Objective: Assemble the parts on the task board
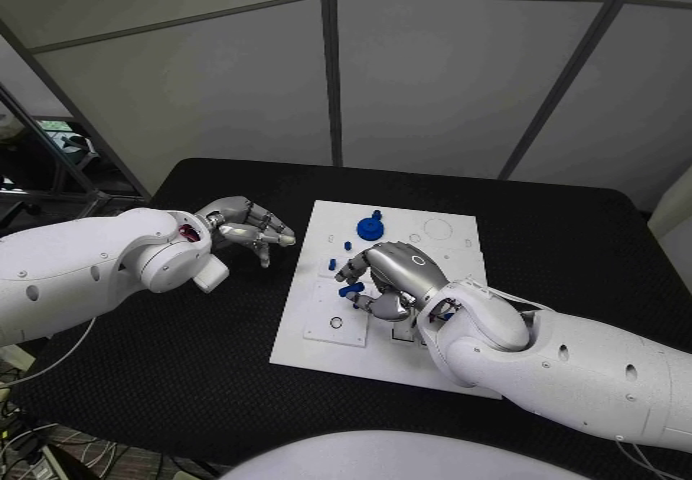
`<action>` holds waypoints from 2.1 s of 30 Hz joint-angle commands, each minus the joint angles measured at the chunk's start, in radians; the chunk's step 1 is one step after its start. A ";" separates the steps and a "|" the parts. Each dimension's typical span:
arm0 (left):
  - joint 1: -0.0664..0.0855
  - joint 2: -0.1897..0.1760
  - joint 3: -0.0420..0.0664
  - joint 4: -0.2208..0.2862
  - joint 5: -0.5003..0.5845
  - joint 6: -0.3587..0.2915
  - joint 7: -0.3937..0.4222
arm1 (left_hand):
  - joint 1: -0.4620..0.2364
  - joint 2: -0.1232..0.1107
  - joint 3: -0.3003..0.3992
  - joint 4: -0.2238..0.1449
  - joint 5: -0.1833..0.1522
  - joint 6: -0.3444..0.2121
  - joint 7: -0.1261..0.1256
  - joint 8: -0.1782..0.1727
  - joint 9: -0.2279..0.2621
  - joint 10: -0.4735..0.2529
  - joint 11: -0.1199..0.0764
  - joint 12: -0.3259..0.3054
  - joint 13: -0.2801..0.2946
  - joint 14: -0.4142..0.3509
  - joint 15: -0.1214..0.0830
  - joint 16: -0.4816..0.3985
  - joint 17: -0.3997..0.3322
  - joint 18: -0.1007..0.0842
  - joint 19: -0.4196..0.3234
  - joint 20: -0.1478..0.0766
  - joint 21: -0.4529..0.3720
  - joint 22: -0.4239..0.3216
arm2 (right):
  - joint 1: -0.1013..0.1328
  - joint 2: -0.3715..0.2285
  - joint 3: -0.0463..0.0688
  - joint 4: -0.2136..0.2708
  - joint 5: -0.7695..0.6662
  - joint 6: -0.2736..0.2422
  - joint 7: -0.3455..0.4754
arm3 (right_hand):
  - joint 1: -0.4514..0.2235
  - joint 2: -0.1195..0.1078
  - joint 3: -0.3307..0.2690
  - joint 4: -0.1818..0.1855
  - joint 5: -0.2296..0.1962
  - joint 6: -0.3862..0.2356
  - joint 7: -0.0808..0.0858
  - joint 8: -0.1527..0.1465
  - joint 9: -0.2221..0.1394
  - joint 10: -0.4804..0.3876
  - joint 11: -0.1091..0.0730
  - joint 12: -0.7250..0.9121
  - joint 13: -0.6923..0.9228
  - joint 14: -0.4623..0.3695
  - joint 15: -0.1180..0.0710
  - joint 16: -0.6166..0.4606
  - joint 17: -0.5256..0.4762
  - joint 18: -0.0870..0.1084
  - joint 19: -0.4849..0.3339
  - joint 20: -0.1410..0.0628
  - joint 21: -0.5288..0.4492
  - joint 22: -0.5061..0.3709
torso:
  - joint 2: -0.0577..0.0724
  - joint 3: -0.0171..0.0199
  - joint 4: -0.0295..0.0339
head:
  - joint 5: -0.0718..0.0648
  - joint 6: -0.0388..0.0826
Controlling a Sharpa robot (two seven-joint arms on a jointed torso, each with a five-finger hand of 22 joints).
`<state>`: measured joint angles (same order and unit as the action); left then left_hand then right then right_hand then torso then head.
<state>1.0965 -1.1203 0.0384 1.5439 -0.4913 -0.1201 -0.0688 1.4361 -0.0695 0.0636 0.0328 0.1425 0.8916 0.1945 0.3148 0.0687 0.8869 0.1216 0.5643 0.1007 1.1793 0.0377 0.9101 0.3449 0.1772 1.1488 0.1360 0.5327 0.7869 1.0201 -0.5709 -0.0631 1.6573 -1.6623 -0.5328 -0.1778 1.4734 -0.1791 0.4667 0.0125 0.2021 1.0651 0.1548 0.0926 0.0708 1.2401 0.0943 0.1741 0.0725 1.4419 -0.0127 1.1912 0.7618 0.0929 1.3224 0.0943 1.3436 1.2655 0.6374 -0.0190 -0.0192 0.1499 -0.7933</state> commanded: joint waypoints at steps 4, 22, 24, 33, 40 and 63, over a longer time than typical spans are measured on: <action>0.005 0.020 0.004 -0.014 0.043 -0.055 0.063 | 0.006 0.003 -0.003 -0.003 -0.001 -0.008 -0.001 0.003 -0.002 0.007 -0.001 -0.005 -0.002 0.006 -0.002 0.005 -0.001 0.006 0.006 -0.001 -0.005 -0.001 | 0.002 0.021 0.000 -0.012 0.004 0.027 0.004 | 0.000 0.012 0.007 0.002 0.005 0.000 0.000 -0.001 -0.001 0.032 -0.025 -0.001 0.001 0.010 0.000 0.004 0.002 -0.012 0.007 0.002 0.008 0.002 | 0.002 0.0009 0.0000 | 0.010 -0.007; 0.010 0.063 0.005 -0.004 0.064 -0.099 0.101 | 0.005 0.004 -0.003 -0.003 -0.001 -0.007 -0.001 0.004 -0.001 0.008 -0.001 -0.005 -0.002 0.006 -0.001 0.005 -0.001 0.006 0.006 -0.001 -0.005 -0.001 | 0.002 0.053 -0.002 -0.034 0.008 0.124 -0.010 | -0.004 0.014 0.009 0.002 0.004 -0.002 0.001 -0.002 -0.002 0.030 -0.023 -0.008 0.001 0.010 0.001 0.006 0.003 -0.013 0.009 0.002 0.010 0.004 | 0.000 0.0005 -0.0007 | 0.024 -0.022; 0.011 0.065 0.005 -0.003 0.064 -0.101 0.103 | 0.005 0.004 -0.003 -0.003 -0.001 -0.007 -0.001 0.004 -0.001 0.008 -0.001 -0.005 -0.002 0.006 -0.001 0.005 -0.001 0.006 0.006 -0.001 -0.005 -0.001 | 0.002 0.055 -0.002 -0.034 0.003 0.137 -0.014 | -0.004 0.014 0.009 0.002 0.004 -0.002 0.001 -0.002 -0.002 0.030 -0.023 -0.008 0.001 0.010 0.001 0.006 0.003 -0.013 0.009 0.002 0.010 0.004 | 0.000 0.0006 -0.0002 | 0.026 -0.025; 0.012 0.069 0.005 -0.002 0.064 -0.103 0.107 | 0.005 0.005 -0.003 -0.002 0.000 -0.007 -0.001 0.004 -0.001 0.008 -0.001 -0.006 -0.002 0.006 -0.001 0.005 -0.002 0.006 0.006 -0.001 -0.005 -0.001 | 0.002 0.058 -0.004 -0.029 -0.030 0.181 -0.034 | -0.005 0.014 0.011 0.002 0.004 -0.002 0.001 -0.003 -0.002 0.028 -0.022 -0.013 0.000 0.011 0.001 0.009 0.009 -0.014 0.012 0.003 0.013 0.008 | 0.001 0.0012 -0.0015 | 0.031 -0.026; 0.013 0.072 0.005 -0.002 0.064 -0.101 0.106 | 0.005 0.005 -0.003 -0.002 0.000 -0.007 -0.001 0.004 -0.001 0.008 -0.001 -0.006 -0.002 0.006 -0.001 0.005 -0.002 0.006 0.006 -0.001 -0.005 -0.001 | 0.001 0.060 -0.005 -0.022 -0.059 0.206 -0.051 | -0.006 0.014 0.010 0.002 0.003 -0.003 0.002 -0.003 -0.002 0.028 -0.022 -0.014 0.000 0.012 0.002 0.011 0.011 -0.015 0.015 0.003 0.015 0.012 | 0.000 0.0017 -0.0012 | 0.034 -0.028; 0.014 0.078 0.005 -0.004 0.064 -0.089 0.101 | 0.004 0.005 -0.003 -0.002 0.000 -0.007 -0.001 0.004 -0.002 0.008 -0.001 -0.006 -0.003 0.005 -0.001 0.004 -0.002 0.005 0.006 -0.001 -0.005 -0.002 | 0.001 0.068 -0.011 -0.016 -0.075 0.245 -0.060 | -0.007 0.015 0.011 0.002 0.004 -0.003 0.002 -0.003 -0.002 0.029 -0.022 -0.015 0.001 0.012 0.002 0.012 0.013 -0.015 0.017 0.003 0.017 0.015 | 0.001 0.0008 -0.0009 | 0.035 -0.031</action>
<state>1.1084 -1.0432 0.0427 1.5384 -0.4311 -0.2164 0.0204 1.4360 -0.0695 0.0636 0.0329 0.1425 0.8916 0.1946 0.3147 0.0689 0.8869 0.1216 0.5643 0.0993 1.1793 0.0377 0.9101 0.3434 0.1771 1.1488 0.1360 0.5327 0.7870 1.0200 -0.5035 -0.0737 1.6381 -1.7277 -0.3067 -0.2345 1.4699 -0.1722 0.4720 0.0128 0.2025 1.0651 0.1548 0.0926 0.0701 1.2418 0.0925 0.1562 0.0720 1.4455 -0.0091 1.1992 0.7736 0.0930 1.3335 0.0981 1.3543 1.2789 0.6380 -0.0180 -0.0202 0.1849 -0.8244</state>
